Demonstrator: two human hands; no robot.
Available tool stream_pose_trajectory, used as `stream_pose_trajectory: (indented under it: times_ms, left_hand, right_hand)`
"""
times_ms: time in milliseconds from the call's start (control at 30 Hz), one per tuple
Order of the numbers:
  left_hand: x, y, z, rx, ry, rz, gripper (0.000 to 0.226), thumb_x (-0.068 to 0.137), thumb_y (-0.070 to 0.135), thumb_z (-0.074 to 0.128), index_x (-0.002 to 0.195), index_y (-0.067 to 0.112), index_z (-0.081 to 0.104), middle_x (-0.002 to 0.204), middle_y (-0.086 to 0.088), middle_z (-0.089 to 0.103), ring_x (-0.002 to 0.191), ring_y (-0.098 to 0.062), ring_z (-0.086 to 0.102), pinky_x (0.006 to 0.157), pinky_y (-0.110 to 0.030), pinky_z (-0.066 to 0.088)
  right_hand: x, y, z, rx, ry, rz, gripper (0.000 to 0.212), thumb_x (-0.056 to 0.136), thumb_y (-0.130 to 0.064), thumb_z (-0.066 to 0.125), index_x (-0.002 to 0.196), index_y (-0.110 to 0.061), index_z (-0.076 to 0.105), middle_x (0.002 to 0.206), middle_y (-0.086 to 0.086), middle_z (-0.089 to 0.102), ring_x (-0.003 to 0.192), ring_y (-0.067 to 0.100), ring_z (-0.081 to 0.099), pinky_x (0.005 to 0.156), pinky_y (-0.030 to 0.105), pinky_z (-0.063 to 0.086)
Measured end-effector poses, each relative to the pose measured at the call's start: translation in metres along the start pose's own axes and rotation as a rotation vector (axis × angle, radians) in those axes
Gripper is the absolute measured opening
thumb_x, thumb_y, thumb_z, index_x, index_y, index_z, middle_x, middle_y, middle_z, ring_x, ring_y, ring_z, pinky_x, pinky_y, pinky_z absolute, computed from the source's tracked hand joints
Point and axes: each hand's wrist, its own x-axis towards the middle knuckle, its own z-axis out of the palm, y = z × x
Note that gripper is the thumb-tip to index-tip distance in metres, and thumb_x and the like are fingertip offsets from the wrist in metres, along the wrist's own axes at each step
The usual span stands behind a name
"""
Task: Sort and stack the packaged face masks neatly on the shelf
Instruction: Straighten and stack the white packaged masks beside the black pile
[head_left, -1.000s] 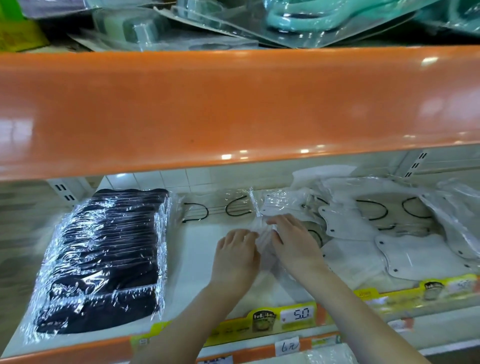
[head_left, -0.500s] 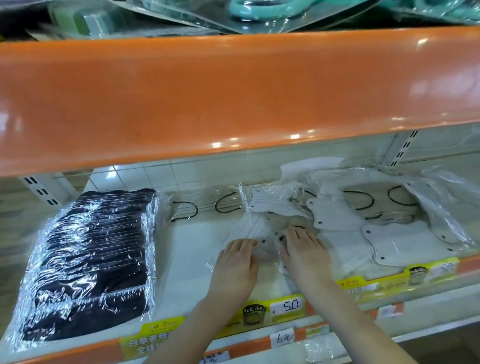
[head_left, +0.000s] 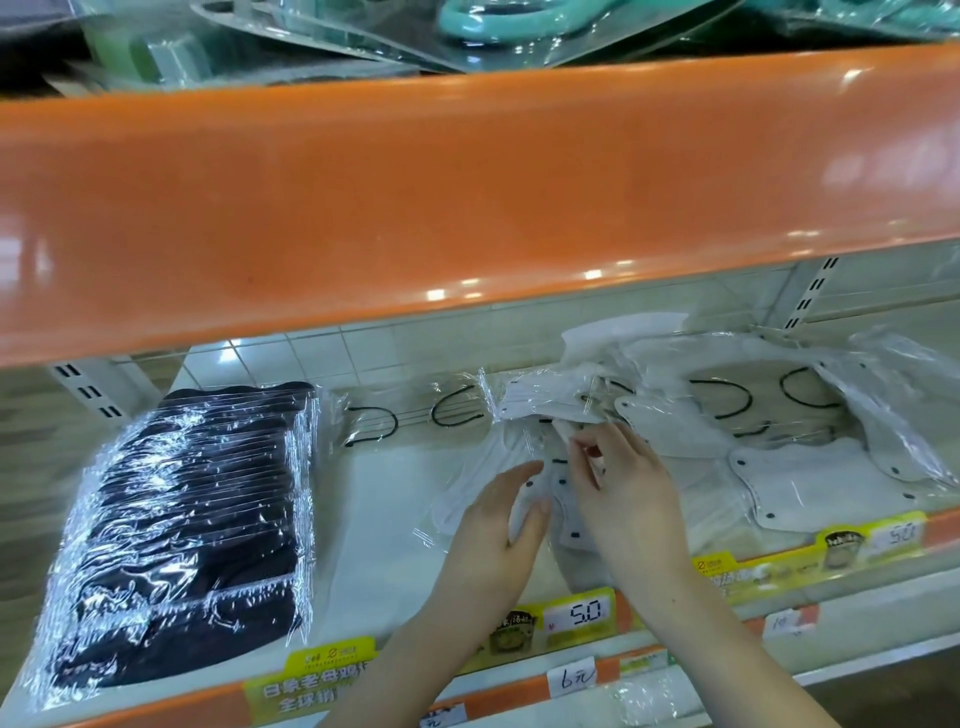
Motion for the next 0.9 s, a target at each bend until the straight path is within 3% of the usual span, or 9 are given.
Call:
stream_pose_trajectory:
  times_ms: [67, 133, 233, 400, 500, 600, 733, 833, 900]
  left_hand:
    - [-0.001, 0.016, -0.002, -0.317, -0.010, -0.094, 0.044, 0.085, 0.055, 0.045, 0.122, 0.033, 0.054, 0.125, 0.014, 0.060, 0.118, 0.002, 0.052, 0.099, -0.021, 0.043]
    - [-0.001, 0.028, -0.007, -0.661, -0.005, -0.222, 0.057, 0.086, 0.064, 0.049, 0.121, 0.021, 0.058, 0.118, 0.001, 0.066, 0.113, -0.009, 0.060, 0.084, -0.027, 0.053]
    - [-0.002, 0.036, -0.019, -0.924, 0.031, -0.385, 0.058, 0.082, 0.053, 0.044, 0.109, 0.006, 0.063, 0.105, -0.012, 0.069, 0.100, -0.019, 0.064, 0.072, -0.027, 0.054]
    - [-0.004, 0.026, -0.045, -0.881, 0.245, -0.389, 0.019, 0.096, 0.006, 0.045, 0.102, 0.004, 0.063, 0.082, -0.012, 0.068, 0.067, -0.017, 0.061, 0.052, -0.021, 0.046]
    - [-0.003, 0.017, -0.064, -0.871, 0.361, -0.482, 0.030, 0.094, -0.006, 0.040, 0.096, 0.011, 0.064, 0.071, -0.006, 0.069, 0.055, -0.014, 0.063, 0.046, -0.019, 0.048]
    - [-0.002, 0.004, -0.084, -0.846, 0.403, -0.575, 0.033, 0.094, -0.008, 0.037, 0.098, 0.010, 0.065, 0.077, -0.009, 0.069, 0.057, -0.015, 0.066, 0.045, -0.022, 0.052]
    - [-0.004, -0.006, -0.106, -0.860, 0.353, -0.654, 0.032, 0.094, -0.008, 0.037, 0.099, 0.009, 0.063, 0.069, -0.006, 0.071, 0.054, -0.014, 0.067, 0.046, -0.027, 0.054]
    - [-0.007, -0.015, -0.117, -0.783, 0.276, -0.675, 0.031, 0.091, -0.009, 0.041, 0.103, 0.009, 0.064, 0.075, -0.007, 0.071, 0.060, -0.016, 0.066, 0.058, -0.032, 0.053]
    - [-0.008, -0.018, -0.125, -0.784, 0.229, -0.701, 0.032, 0.088, -0.007, 0.041, 0.104, 0.008, 0.063, 0.078, -0.007, 0.072, 0.067, -0.019, 0.065, 0.055, -0.030, 0.052]
  right_hand:
    - [0.001, -0.017, -0.004, 0.057, -0.046, 0.025, 0.013, 0.085, -0.020, 0.055, 0.077, -0.011, 0.060, 0.074, 0.001, 0.060, 0.067, 0.023, 0.058, 0.055, 0.030, 0.046]
    - [-0.002, -0.037, -0.008, 0.099, -0.116, 0.025, 0.023, 0.087, -0.029, 0.045, 0.082, -0.014, 0.063, 0.079, -0.003, 0.062, 0.073, 0.019, 0.059, 0.060, 0.031, 0.047]
    - [-0.011, -0.060, -0.008, 0.238, -0.264, 0.001, 0.029, 0.088, -0.028, 0.037, 0.092, -0.018, 0.064, 0.088, -0.007, 0.064, 0.081, 0.011, 0.058, 0.070, 0.027, 0.046]
    - [-0.027, -0.064, 0.003, 0.228, -0.445, -0.239, 0.028, 0.089, -0.019, 0.039, 0.103, -0.014, 0.063, 0.116, -0.005, 0.059, 0.107, 0.013, 0.055, 0.089, 0.029, 0.046]
    - [-0.031, -0.046, 0.008, 0.050, -0.411, -0.448, 0.030, 0.085, -0.029, 0.050, 0.112, -0.022, 0.060, 0.124, -0.007, 0.056, 0.113, 0.014, 0.052, 0.095, 0.028, 0.039]
    - [-0.029, -0.024, 0.015, -0.085, -0.490, -0.488, 0.050, 0.079, -0.046, 0.054, 0.124, -0.024, 0.054, 0.127, -0.006, 0.053, 0.117, 0.014, 0.048, 0.097, 0.031, 0.041]
    - [-0.025, -0.002, 0.028, -0.091, -0.398, -0.394, 0.041, 0.078, -0.026, 0.049, 0.117, -0.026, 0.062, 0.110, -0.007, 0.060, 0.103, 0.015, 0.055, 0.081, 0.033, 0.052]
    - [-0.017, 0.003, 0.034, -0.010, -0.307, -0.335, 0.039, 0.074, -0.007, 0.059, 0.102, -0.031, 0.069, 0.092, -0.011, 0.063, 0.091, 0.011, 0.056, 0.079, 0.024, 0.044]
    - [-0.008, 0.001, 0.033, 0.114, -0.284, -0.270, 0.045, 0.065, 0.004, 0.059, 0.093, -0.032, 0.061, 0.086, -0.012, 0.062, 0.088, 0.009, 0.052, 0.080, 0.016, 0.035]
